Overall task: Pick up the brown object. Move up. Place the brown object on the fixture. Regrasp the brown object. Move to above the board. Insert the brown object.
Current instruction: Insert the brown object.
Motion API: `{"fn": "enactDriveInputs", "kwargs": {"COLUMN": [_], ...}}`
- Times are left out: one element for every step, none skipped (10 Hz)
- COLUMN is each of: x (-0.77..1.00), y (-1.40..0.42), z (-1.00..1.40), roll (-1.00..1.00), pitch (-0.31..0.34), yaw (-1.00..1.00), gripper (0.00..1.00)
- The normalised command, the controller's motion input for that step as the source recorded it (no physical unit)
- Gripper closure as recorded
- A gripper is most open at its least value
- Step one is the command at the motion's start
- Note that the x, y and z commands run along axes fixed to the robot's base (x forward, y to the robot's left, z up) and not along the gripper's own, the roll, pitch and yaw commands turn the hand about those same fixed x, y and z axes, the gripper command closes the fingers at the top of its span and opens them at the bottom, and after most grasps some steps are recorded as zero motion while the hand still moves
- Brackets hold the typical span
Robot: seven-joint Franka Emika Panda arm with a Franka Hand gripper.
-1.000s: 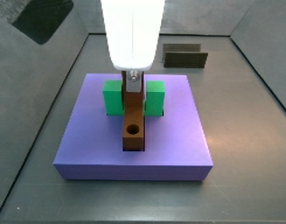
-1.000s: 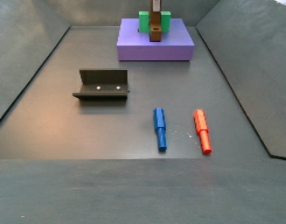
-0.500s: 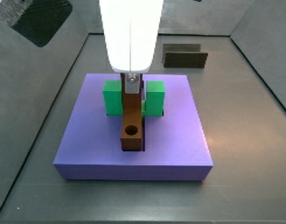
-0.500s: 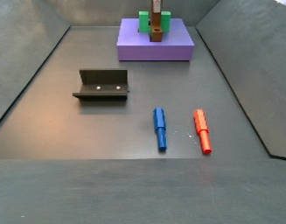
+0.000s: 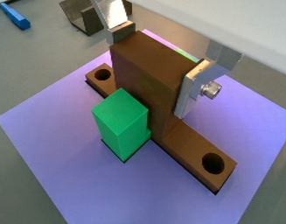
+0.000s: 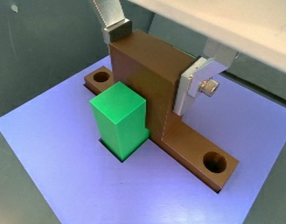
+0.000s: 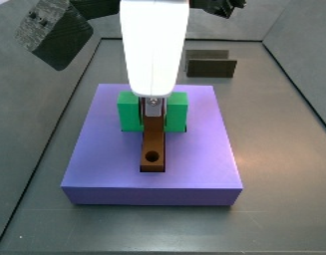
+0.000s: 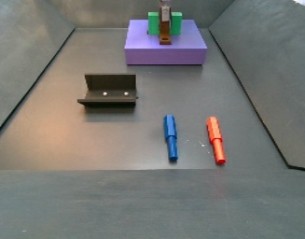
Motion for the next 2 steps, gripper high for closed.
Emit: {"fn": "enactDriveInputs", "kwargs": {"x": [0.00, 0.00], "y": [0.00, 0.00], "z": [-0.18, 0.00], "roll": [-0.03, 0.00], "pitch": [0.000, 0.000], "yaw": [-0.07, 0.00], "gripper": [1.00, 1.00]}}
